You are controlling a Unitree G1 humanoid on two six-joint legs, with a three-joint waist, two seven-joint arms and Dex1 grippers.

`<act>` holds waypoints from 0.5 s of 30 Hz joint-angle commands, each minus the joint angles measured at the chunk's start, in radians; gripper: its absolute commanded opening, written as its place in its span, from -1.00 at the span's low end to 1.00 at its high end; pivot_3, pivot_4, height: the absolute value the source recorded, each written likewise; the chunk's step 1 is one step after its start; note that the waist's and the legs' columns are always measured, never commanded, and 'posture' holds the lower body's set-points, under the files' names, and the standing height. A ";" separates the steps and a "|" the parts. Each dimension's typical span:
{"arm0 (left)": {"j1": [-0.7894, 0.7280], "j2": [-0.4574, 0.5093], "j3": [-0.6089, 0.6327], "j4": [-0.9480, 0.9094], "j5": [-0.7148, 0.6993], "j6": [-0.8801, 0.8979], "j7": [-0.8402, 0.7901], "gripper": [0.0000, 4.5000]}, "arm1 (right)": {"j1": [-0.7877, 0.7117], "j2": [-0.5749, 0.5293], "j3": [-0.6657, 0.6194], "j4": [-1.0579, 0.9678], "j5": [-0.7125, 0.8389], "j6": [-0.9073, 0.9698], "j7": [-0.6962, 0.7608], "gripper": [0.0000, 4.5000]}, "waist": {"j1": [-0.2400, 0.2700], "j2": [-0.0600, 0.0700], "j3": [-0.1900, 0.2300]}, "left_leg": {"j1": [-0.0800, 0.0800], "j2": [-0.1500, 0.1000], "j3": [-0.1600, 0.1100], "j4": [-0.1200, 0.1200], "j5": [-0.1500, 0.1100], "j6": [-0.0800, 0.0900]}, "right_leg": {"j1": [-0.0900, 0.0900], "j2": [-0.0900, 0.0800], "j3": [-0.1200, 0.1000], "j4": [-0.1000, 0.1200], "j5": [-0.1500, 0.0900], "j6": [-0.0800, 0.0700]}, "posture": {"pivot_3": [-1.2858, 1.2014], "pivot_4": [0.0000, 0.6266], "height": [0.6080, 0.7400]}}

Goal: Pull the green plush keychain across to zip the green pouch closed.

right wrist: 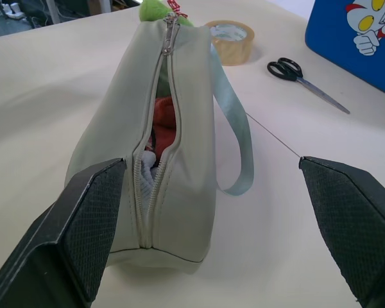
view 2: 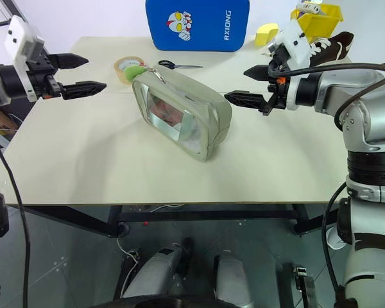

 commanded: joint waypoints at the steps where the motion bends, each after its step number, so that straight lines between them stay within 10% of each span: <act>1: -0.035 0.007 0.014 0.006 -0.001 -0.018 -0.012 0.99 | -0.022 -0.015 -0.023 -0.024 -0.009 -0.017 -0.006 1.00 | 0.000 0.000 0.000 | 0.000 0.000 0.000 0.000 0.000 0.000 | 0.000 0.000 0.000 0.000 0.000 0.000 | 0.03 -0.52 1.00; 15: -0.026 -0.020 0.011 -0.052 -0.039 0.034 -0.059 0.99 | -0.011 -0.034 0.014 -0.043 -0.024 -0.023 0.037 1.00 | 0.000 0.000 0.000 | 0.000 0.000 0.000 0.000 0.000 0.000 | 0.000 0.000 0.000 0.000 0.000 0.000 | 0.03 -0.52 1.00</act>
